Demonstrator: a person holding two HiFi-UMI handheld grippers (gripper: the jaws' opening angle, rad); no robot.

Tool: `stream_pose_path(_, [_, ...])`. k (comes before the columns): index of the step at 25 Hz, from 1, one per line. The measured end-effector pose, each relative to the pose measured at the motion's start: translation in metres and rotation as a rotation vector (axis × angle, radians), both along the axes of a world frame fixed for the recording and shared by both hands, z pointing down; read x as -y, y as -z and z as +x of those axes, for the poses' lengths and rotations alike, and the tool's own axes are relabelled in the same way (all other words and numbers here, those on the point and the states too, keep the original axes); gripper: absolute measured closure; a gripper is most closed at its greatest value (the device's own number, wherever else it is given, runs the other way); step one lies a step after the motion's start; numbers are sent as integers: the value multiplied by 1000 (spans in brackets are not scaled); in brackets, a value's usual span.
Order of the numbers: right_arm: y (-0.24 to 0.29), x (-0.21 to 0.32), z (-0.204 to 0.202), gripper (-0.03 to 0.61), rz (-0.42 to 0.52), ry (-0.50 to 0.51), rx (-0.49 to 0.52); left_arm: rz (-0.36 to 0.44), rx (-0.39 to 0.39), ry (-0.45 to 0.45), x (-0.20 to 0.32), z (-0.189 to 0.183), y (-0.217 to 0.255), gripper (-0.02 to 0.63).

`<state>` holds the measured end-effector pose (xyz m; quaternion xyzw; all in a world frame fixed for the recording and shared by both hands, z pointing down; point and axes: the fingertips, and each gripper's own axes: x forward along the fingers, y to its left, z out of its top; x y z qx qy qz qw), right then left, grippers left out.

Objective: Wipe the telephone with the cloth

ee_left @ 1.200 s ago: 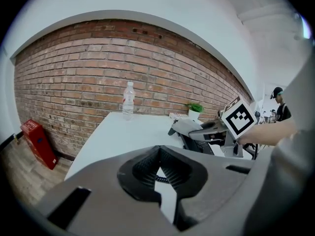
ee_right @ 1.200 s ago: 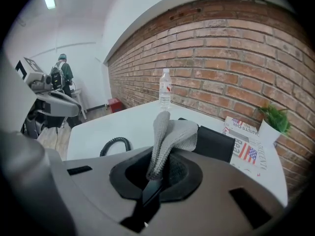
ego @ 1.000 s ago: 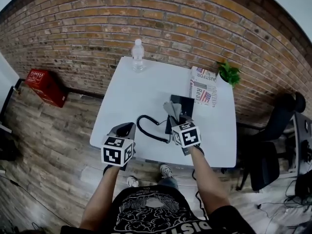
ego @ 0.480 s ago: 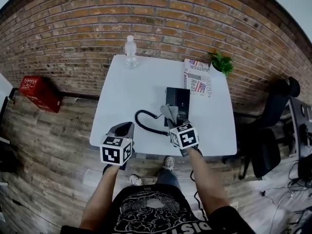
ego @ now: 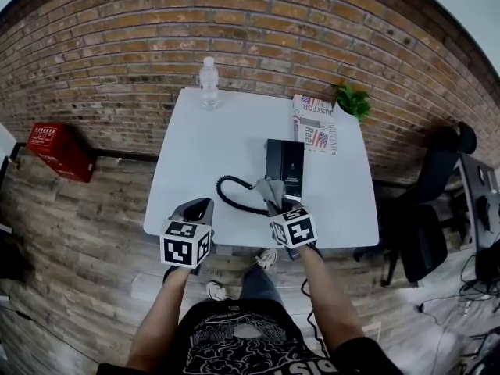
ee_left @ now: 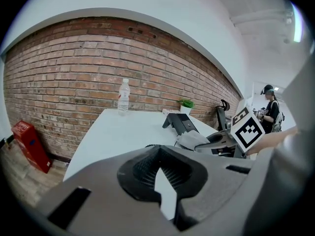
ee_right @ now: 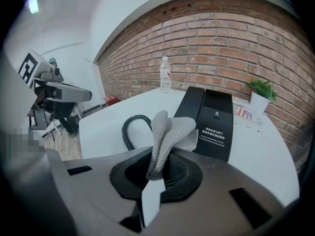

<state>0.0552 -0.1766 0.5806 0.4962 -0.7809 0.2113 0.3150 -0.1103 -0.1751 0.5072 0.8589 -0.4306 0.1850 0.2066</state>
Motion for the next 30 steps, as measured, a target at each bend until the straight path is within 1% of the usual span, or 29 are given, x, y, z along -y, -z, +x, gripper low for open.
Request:
stream_pose_path(7, [-1,-5,-6,568,-8,20,-5,-12,-8,5,2,-3,-4,607])
stream_pose_path(15, [38,7,7,568,85,20,-10,5,-13,17,17,3,2,607])
stream_pose_path(23, [82,42,23,568,169,41,-41,6,-14,-1,33,22,3,607])
stream_pose_path(30, [112,81,23,568,218,86,-79,-3,-16,10,44,24,1,607])
